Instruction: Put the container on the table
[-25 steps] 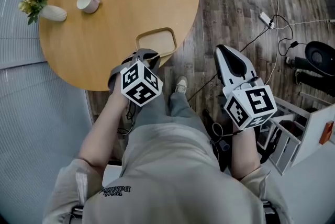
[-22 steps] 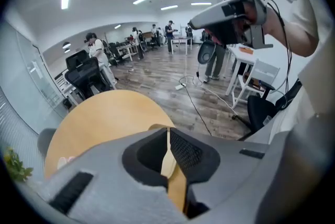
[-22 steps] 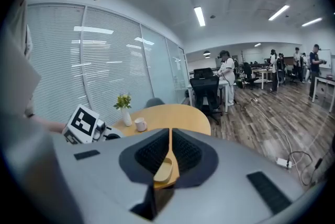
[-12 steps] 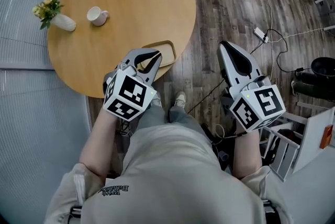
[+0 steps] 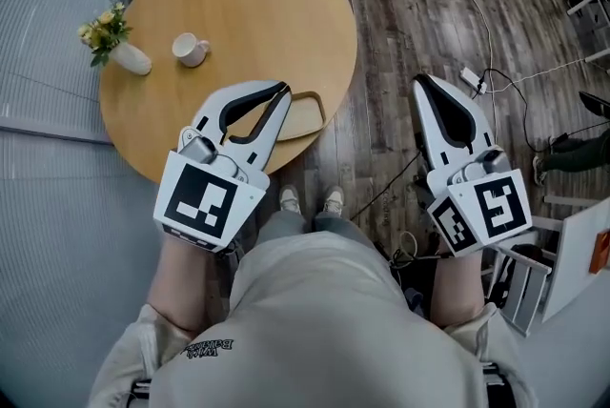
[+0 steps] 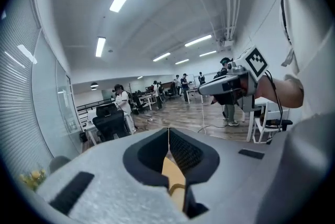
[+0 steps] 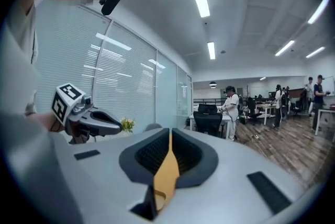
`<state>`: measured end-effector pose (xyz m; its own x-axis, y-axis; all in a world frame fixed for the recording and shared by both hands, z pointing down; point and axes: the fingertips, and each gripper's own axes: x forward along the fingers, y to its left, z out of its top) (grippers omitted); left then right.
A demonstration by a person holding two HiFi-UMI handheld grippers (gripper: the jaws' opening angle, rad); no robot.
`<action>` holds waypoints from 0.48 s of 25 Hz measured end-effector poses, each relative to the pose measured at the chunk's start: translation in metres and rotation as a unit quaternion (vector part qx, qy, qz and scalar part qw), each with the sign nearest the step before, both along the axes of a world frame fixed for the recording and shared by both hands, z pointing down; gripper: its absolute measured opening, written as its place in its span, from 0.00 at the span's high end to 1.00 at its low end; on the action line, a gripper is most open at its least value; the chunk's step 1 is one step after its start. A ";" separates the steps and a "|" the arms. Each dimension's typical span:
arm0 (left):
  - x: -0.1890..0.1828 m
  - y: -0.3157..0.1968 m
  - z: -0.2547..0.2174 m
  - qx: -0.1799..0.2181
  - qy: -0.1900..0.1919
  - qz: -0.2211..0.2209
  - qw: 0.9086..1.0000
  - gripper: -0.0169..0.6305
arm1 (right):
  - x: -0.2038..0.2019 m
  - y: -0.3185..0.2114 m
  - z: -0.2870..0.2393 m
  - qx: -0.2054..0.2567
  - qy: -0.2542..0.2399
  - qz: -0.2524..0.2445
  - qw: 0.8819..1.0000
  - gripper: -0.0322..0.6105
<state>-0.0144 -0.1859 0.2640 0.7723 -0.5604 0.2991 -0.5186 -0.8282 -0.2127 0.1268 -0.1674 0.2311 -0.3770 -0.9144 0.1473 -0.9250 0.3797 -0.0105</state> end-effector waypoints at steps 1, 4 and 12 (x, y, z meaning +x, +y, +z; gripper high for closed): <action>-0.002 0.001 -0.009 0.005 0.011 -0.005 1.000 0.93 | 0.000 0.002 -0.002 0.003 0.004 0.001 1.000 0.89; -0.013 0.004 -0.031 0.027 0.032 -0.020 0.999 0.93 | -0.003 0.005 -0.007 0.010 0.002 0.001 1.000 0.89; -0.034 0.021 -0.055 0.072 0.054 -0.057 0.994 0.93 | -0.015 0.027 -0.034 0.040 -0.025 -0.022 0.999 0.89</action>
<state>-0.0487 -0.1645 0.2086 0.7244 -0.6772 0.1292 -0.6335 -0.7277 -0.2629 0.1116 -0.1406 0.1968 -0.4218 -0.9050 0.0553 -0.9067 0.4210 -0.0246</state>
